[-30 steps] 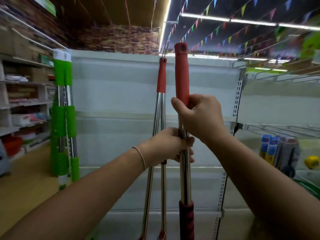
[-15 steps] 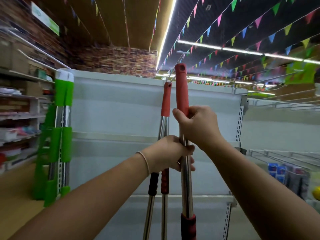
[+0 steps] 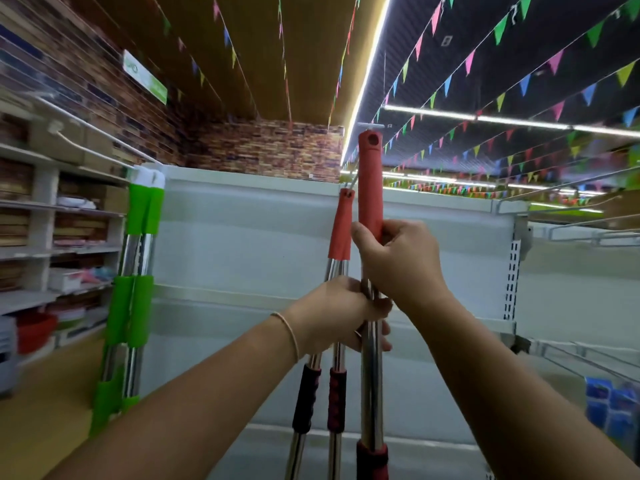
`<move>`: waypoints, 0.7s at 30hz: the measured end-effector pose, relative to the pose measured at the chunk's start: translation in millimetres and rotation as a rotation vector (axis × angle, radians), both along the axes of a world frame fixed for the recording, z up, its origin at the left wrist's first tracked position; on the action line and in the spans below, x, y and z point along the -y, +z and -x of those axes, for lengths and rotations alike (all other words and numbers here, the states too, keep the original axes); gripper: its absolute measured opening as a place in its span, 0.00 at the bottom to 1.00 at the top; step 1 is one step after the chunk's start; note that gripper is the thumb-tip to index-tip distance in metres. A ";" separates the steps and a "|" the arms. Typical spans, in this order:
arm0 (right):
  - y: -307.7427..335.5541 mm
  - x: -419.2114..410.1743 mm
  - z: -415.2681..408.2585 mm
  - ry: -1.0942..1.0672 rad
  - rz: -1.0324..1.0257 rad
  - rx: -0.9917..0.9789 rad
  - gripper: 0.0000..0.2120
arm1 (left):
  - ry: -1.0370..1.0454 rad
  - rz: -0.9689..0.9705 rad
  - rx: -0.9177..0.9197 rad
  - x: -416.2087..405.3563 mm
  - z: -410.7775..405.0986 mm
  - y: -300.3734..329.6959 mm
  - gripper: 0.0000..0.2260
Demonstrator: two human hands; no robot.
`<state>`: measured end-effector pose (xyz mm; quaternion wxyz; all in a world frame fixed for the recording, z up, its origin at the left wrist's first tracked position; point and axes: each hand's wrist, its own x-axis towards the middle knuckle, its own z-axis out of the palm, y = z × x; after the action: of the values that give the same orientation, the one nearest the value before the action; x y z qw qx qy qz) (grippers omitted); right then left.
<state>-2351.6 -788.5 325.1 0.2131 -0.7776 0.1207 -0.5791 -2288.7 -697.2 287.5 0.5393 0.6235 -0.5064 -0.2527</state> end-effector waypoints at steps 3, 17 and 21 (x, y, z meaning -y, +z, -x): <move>-8.4 6.2 -2.9 0.038 -0.007 -0.038 0.17 | 0.048 -0.003 0.025 6.8 -3.6 -10.7 0.06; -18.9 26.7 -32.8 0.076 -0.028 -0.057 0.18 | 0.102 0.007 0.090 27.3 -30.1 -23.2 0.03; -23.9 35.1 -45.2 0.055 -0.051 -0.100 0.17 | 0.111 -0.007 0.052 32.2 -38.1 -29.0 0.05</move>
<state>-2306.4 -823.6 301.1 0.2423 -0.8029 0.1247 -0.5302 -2250.6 -729.3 258.6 0.5370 0.6588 -0.4841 -0.2080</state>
